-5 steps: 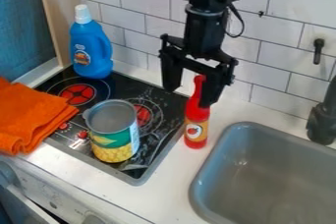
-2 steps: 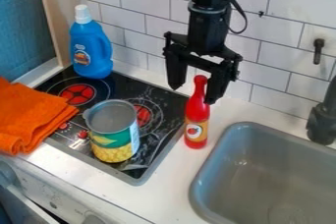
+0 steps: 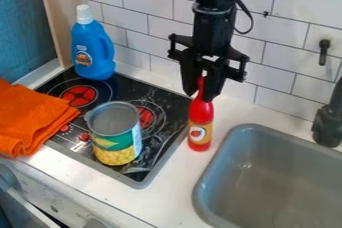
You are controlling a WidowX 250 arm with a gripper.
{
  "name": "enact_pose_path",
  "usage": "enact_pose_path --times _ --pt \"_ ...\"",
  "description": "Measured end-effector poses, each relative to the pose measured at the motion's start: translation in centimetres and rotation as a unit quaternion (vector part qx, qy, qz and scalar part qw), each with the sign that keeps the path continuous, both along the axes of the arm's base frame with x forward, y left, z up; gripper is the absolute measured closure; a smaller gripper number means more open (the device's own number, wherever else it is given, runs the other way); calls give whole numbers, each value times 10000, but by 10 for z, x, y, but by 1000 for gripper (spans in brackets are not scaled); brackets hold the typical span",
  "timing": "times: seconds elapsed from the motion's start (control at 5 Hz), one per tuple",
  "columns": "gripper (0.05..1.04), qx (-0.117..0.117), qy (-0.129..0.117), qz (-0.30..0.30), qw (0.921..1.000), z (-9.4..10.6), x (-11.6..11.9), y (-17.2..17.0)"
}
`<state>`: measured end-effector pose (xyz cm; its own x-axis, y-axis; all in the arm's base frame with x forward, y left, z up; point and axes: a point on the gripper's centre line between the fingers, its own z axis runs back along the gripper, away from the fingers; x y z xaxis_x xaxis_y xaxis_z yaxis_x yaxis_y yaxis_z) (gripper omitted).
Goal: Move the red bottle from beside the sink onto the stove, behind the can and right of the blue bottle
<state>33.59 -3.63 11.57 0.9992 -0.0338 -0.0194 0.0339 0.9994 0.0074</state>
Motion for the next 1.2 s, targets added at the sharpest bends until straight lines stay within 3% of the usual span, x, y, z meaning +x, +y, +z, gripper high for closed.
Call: enact_pose_path --times 0.2,0.4,0.6,0.8,1.0,1.2 --pt "753 -33 35 19 10000 0 -5 0" --pt "753 134 120 214 9996 17 -17 6" --pt "753 153 -24 194 9997 54 -26 16" --pt "753 55 -603 495 9969 82 -12 36" --pt "753 154 -1020 585 9929 95 10 46" --pt "753 24 -1010 1001 9898 88 40 79"
